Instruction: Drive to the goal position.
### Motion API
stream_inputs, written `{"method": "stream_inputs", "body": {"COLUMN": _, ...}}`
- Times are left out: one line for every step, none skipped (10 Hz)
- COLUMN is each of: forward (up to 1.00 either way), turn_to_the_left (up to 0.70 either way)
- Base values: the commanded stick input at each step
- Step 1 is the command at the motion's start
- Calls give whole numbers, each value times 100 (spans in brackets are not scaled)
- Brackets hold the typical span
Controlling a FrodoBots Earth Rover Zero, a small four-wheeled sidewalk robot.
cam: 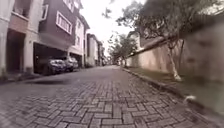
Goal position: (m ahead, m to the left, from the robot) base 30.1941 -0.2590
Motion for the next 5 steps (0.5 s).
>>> {"method": "stream_inputs", "body": {"forward": 69, "turn_to_the_left": 3}}
{"method": "stream_inputs", "body": {"forward": 69, "turn_to_the_left": 3}}
{"method": "stream_inputs", "body": {"forward": 69, "turn_to_the_left": 3}}
{"method": "stream_inputs", "body": {"forward": 69, "turn_to_the_left": 3}}
{"method": "stream_inputs", "body": {"forward": 69, "turn_to_the_left": 3}}
